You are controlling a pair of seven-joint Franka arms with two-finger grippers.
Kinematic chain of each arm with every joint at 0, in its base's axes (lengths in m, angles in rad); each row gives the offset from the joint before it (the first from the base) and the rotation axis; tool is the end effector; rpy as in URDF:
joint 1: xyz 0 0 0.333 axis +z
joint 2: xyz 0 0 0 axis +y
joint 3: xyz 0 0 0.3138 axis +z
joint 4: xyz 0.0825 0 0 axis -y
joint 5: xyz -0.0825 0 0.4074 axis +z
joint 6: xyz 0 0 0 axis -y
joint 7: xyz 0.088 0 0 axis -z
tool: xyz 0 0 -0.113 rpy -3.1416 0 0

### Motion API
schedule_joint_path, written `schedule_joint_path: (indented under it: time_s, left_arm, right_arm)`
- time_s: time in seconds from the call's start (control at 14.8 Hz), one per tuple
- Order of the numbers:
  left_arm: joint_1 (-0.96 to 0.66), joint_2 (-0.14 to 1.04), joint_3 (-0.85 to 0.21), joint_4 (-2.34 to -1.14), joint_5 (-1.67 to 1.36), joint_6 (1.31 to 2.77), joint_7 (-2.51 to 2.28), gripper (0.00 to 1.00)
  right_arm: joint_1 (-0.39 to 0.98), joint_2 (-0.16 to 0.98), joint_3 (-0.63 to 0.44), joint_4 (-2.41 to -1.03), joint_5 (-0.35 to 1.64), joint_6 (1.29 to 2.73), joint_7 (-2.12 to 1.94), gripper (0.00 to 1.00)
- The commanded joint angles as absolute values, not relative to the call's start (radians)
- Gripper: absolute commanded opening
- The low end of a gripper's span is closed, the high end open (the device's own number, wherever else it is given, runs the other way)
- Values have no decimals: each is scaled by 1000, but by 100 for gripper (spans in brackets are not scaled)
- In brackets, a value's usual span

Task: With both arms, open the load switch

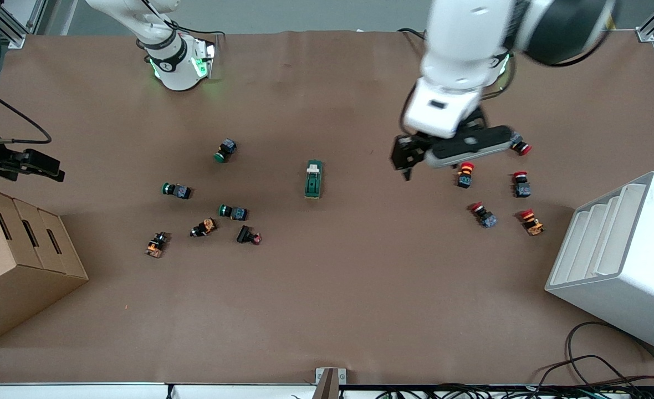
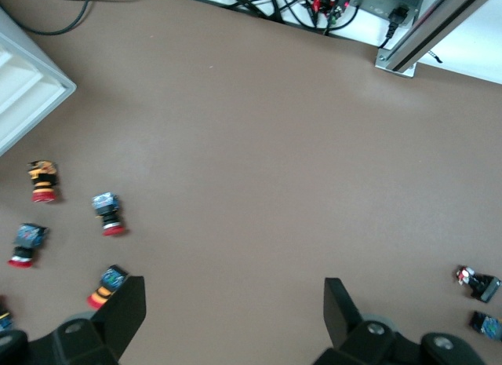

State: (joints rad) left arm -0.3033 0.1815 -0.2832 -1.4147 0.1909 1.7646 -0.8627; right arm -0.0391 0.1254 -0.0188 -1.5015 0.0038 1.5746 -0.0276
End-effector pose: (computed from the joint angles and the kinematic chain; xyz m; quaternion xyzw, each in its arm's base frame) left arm 0.5612 -0.3314 0.6073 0.9850 0.1312 0.1117 0.0055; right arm 0.6135 -0.0345 0.5761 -0.9995 0.0152 0.0261 0.0018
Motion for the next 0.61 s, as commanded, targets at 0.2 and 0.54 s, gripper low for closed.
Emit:
schedule_joint_path:
  time_s: [0.2, 0.54]
  left_arm:
    - [-206, 51, -172, -1439, -18, 1649, -576, 100]
    - [-155, -18, -100, -1453, -20, 1513, -286, 100]
  right_arm:
    - [-51, 124, 2, -1474, 3, 1559, -40, 100]
    - [-21, 123, 5, -1447, 14, 1458, -15, 100]
